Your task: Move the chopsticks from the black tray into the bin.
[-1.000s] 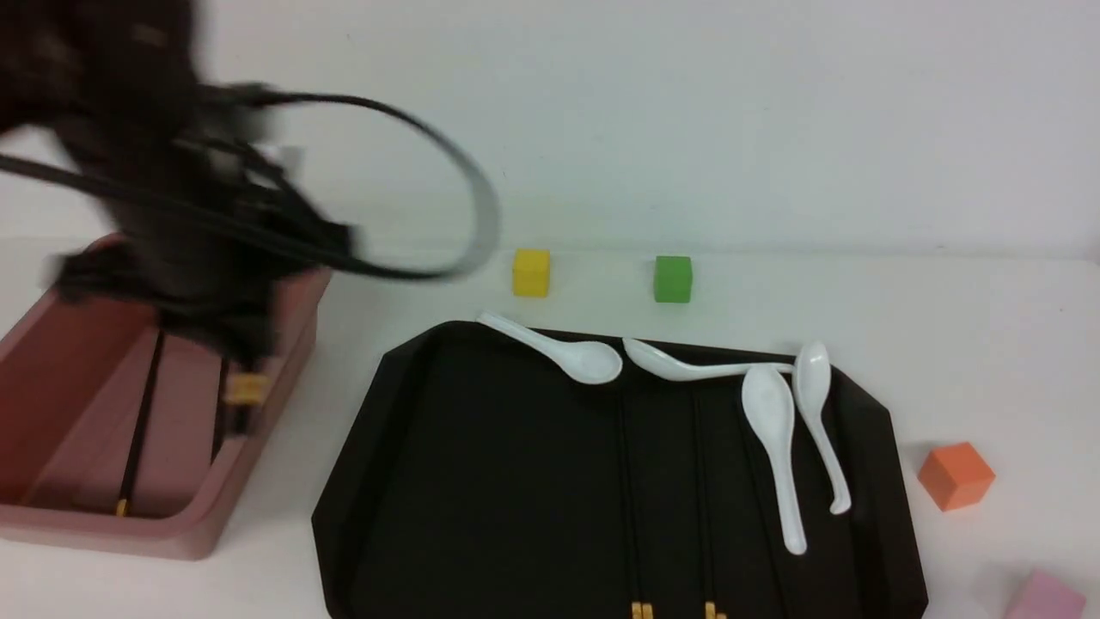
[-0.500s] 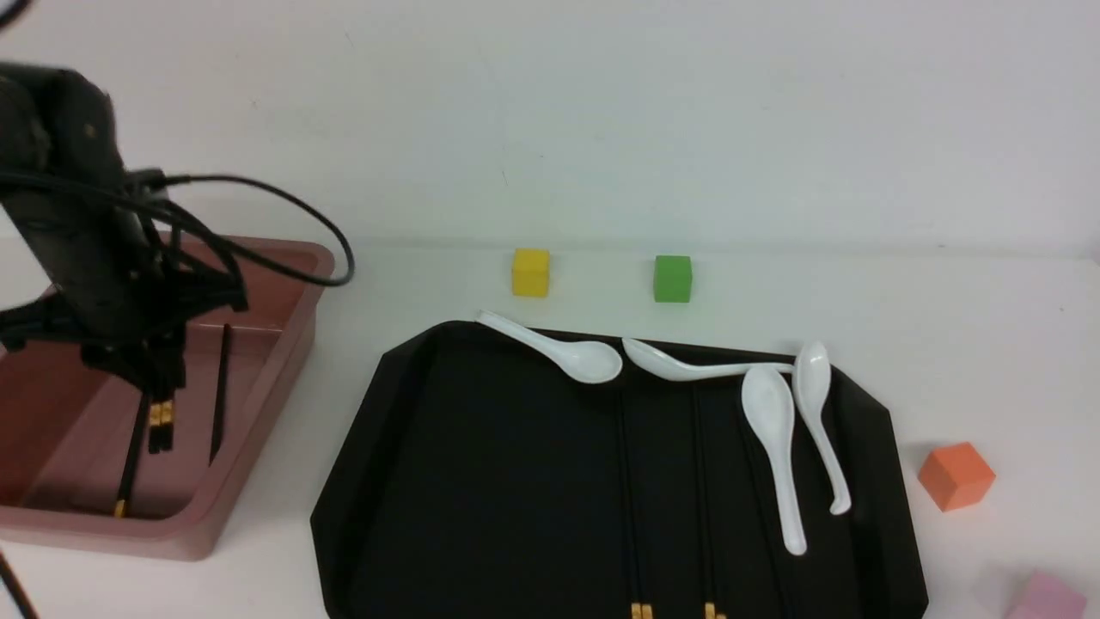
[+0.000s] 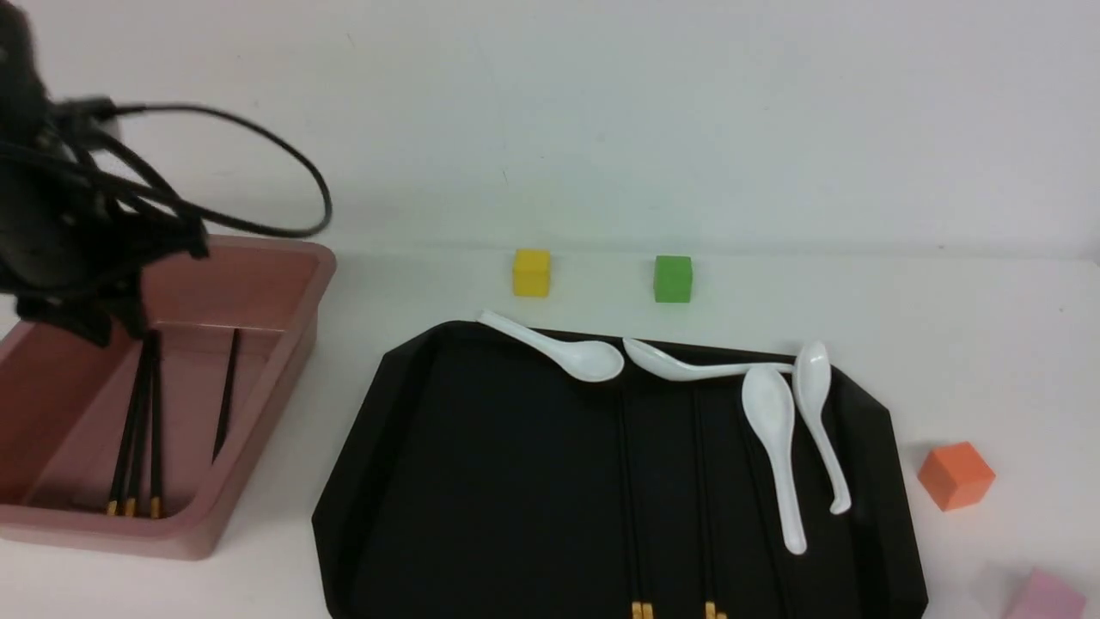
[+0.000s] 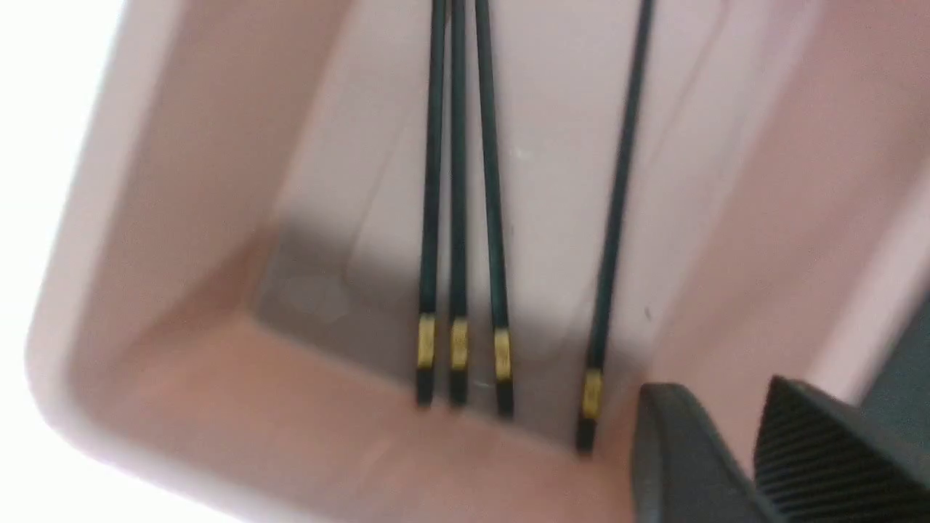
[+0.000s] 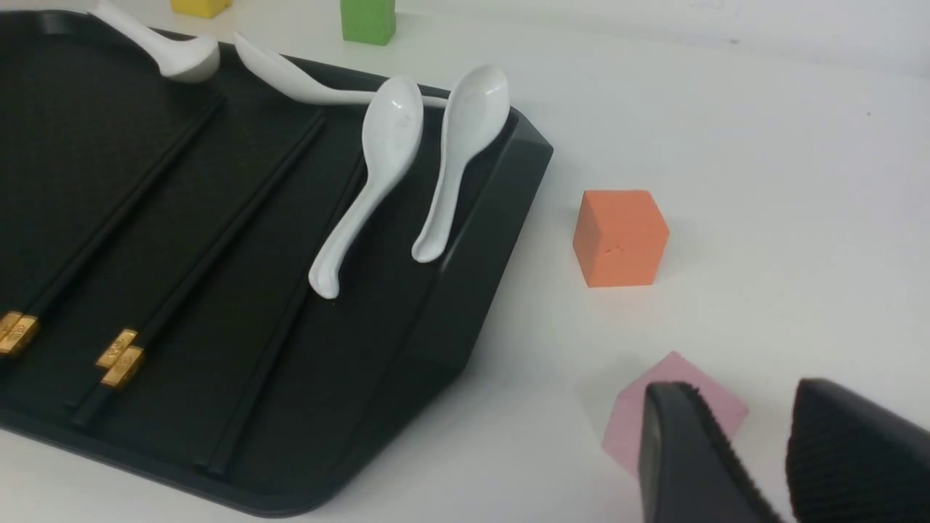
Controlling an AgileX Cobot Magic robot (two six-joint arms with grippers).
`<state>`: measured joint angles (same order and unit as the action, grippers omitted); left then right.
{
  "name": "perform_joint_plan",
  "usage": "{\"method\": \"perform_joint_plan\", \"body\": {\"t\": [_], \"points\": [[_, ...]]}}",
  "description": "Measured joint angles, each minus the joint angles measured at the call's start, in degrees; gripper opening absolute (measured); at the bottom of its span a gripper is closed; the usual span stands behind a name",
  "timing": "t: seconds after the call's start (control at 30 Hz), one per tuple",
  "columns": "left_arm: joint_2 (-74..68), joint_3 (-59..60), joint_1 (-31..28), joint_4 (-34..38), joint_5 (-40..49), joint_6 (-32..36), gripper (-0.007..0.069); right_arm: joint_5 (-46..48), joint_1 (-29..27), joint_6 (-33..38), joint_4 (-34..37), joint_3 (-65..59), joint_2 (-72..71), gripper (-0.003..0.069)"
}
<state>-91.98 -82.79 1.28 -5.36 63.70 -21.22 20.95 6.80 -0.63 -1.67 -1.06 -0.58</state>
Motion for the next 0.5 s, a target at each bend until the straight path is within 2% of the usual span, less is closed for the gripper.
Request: {"method": "perform_joint_plan", "body": {"t": [0.13, 0.23, 0.37, 0.43, 0.5], "points": [[8.9, 2.8, 0.0, 2.2, 2.0, 0.9, -0.0009, 0.0, 0.0, 0.0, 0.0, 0.0, 0.0, 0.0240], [14.1, 6.7, 0.0, 4.8, 2.3, 2.2, -0.0013, 0.0, 0.0, 0.0, 0.0, 0.0, 0.0, 0.0240], [27.1, 17.6, 0.0, 10.8, 2.3, 5.6, -0.0013, 0.0, 0.0, 0.0, 0.0, 0.0, 0.0, 0.0240], [31.5, 21.9, 0.0, 12.9, 0.9, 7.1, -0.0013, 0.0, 0.0, 0.0, 0.0, 0.0, 0.0, 0.0240], [40.6, 31.1, 0.0, 17.4, -3.5, 11.0, -0.0013, 0.0, 0.0, 0.0, 0.0, 0.0, 0.0, 0.0240]]}}
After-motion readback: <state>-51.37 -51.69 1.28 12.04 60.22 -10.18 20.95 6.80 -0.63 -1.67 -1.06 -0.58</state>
